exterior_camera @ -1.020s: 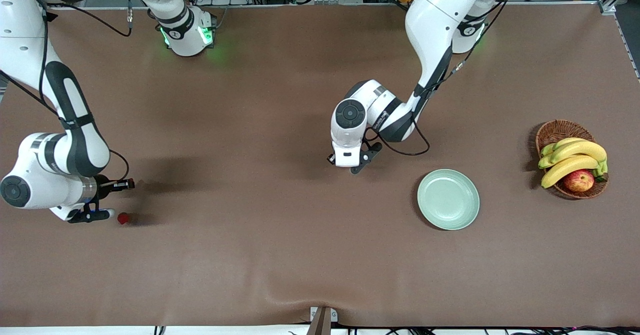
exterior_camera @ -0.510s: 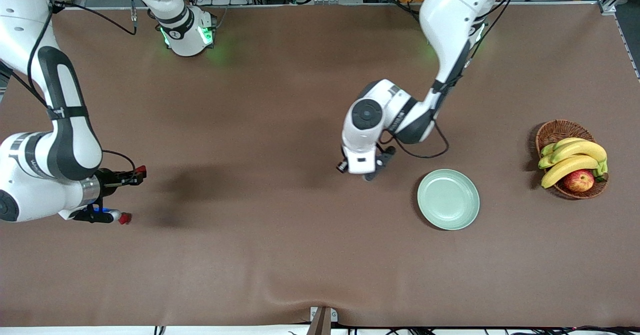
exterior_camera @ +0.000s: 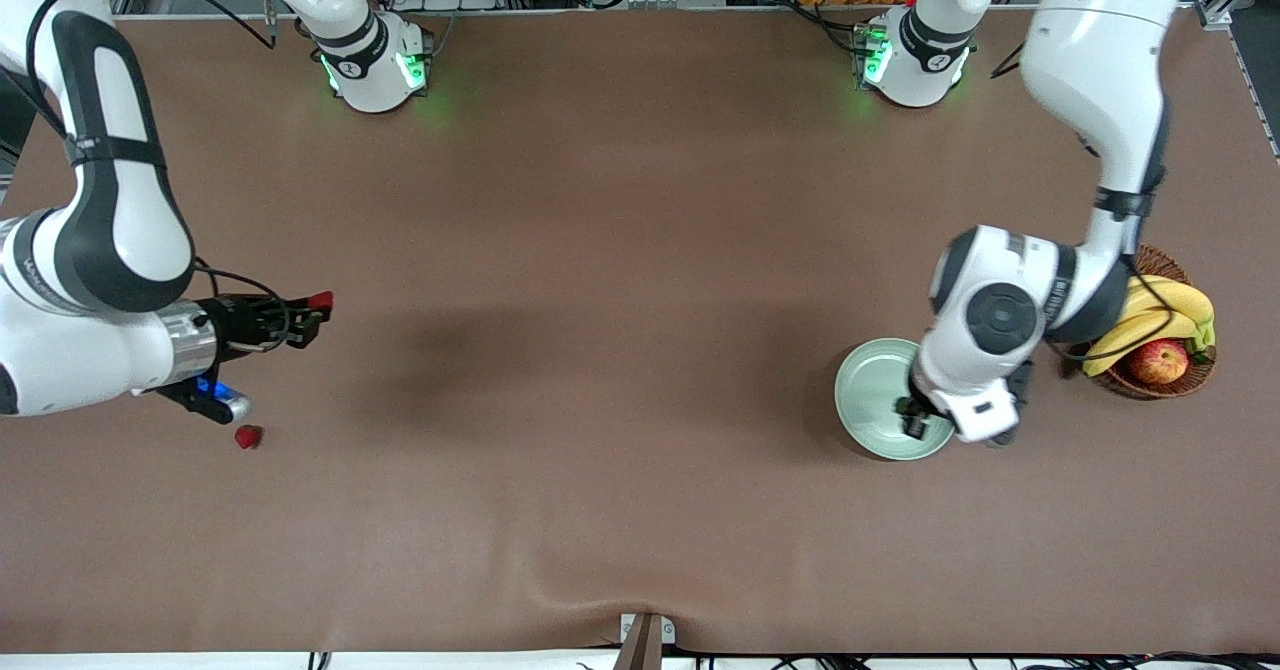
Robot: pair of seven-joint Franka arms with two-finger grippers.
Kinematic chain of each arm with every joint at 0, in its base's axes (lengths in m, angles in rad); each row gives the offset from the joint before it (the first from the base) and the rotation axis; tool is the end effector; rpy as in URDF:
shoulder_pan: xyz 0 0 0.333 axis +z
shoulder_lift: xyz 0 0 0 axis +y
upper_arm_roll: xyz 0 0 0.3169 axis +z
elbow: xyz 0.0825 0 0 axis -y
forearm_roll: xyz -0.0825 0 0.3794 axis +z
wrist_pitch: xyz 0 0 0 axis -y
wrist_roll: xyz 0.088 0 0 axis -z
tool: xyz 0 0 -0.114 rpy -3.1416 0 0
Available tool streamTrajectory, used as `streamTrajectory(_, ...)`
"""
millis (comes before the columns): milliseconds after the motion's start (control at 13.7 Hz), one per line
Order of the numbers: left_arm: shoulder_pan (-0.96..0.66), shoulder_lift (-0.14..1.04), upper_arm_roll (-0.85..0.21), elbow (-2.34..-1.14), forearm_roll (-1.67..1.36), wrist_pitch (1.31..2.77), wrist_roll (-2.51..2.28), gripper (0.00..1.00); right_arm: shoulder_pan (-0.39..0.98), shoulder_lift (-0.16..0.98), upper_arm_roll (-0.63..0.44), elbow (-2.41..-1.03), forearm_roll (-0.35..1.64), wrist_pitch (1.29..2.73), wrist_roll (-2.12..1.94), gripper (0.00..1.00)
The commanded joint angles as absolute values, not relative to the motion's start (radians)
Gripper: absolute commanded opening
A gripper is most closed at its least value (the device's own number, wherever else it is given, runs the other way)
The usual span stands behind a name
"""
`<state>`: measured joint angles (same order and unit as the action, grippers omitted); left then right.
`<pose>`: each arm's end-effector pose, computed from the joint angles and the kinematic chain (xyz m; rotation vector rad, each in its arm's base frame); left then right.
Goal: Collect all strawberries into plate
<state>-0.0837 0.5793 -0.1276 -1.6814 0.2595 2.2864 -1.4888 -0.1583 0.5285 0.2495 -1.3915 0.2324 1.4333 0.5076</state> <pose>0.6676 -0.1262 0.2664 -2.5967 -1.6495 -0.1835 0.6384 0.0597 0.3859 -2.7532 0.6198 0.8047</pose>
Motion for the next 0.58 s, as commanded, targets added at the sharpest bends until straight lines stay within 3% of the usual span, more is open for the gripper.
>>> streamTrajectory(0, -0.069, 0.604, -0.144, -1.694, 0.29, 2.321, -1.431, 0.0, -0.077, 0.526, 0.238, -1.411, 0.314, 1.494, 0.673, 0.03)
streamTrajectory(364, -0.08, 0.638, -0.144, -1.709, 0.291, 2.332, -1.413, 0.0, 0.176, 0.58, 0.238, -1.427, 0.325, 1.75, 1.052, 0.03)
streamTrajectory(510, -0.075, 0.634, -0.144, -1.707, 0.293, 2.33, -1.413, 0.99, 0.244, 0.624, 0.238, -1.427, 0.325, 1.856, 1.15, 0.03)
